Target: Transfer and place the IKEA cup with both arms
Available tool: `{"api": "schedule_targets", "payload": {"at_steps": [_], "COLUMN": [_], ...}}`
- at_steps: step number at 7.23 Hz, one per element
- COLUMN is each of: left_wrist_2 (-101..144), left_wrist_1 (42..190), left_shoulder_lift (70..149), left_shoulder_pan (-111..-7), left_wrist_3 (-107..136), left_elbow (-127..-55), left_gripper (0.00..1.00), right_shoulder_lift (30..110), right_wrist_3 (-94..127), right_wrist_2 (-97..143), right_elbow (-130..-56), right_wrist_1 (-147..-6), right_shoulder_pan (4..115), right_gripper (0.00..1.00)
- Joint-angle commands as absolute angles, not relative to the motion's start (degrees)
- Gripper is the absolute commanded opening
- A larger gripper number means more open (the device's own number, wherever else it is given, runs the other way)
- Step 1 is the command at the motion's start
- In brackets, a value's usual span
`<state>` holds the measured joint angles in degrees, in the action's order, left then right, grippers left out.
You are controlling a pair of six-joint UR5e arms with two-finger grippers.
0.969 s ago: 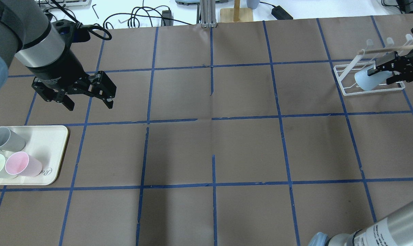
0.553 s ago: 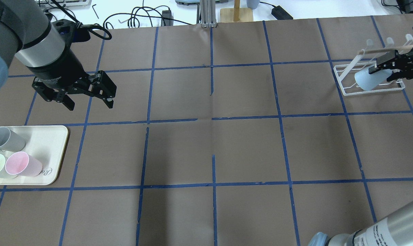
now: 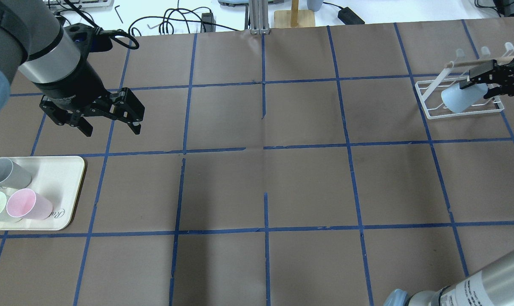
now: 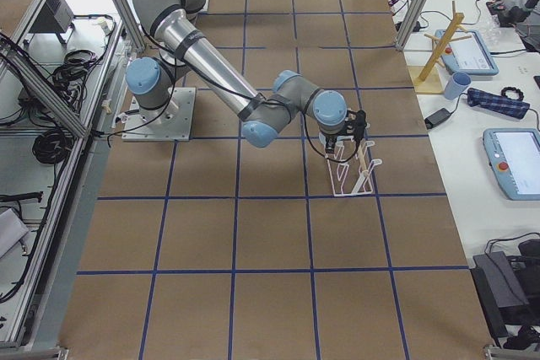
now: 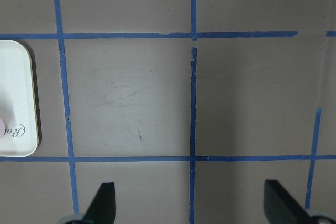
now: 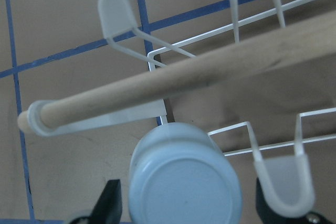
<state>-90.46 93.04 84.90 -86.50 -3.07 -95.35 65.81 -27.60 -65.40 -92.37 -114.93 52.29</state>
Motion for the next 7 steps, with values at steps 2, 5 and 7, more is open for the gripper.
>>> {"api": "schedule_targets", "payload": {"at_steps": [2,5,7], "left_wrist_2": [-90.44,-90.53,-89.83], "left_wrist_1": [92.99,92.99,92.99], "left_shoulder_lift": [84.90,84.73,84.90], "left_shoulder_pan": [-86.48,-86.48,-85.96], "left_wrist_3": [-3.25,-3.34,-3.42], "left_elbow": [-95.36,-95.36,-94.40], "left_gripper": [1.00,1.00,1.00], "right_shoulder_lift": [65.83,66.44,68.28], "right_wrist_3": [-27.60,-27.69,-27.60], "right_wrist_2": [-65.39,-65.74,-65.92], "right_elbow": [-92.46,-91.76,-91.67], "right_wrist_1": [-114.96,-114.96,-114.96], "right_shoulder_pan": [52.29,52.29,52.29], "right_gripper": [0.55,0.51,0.51]}}
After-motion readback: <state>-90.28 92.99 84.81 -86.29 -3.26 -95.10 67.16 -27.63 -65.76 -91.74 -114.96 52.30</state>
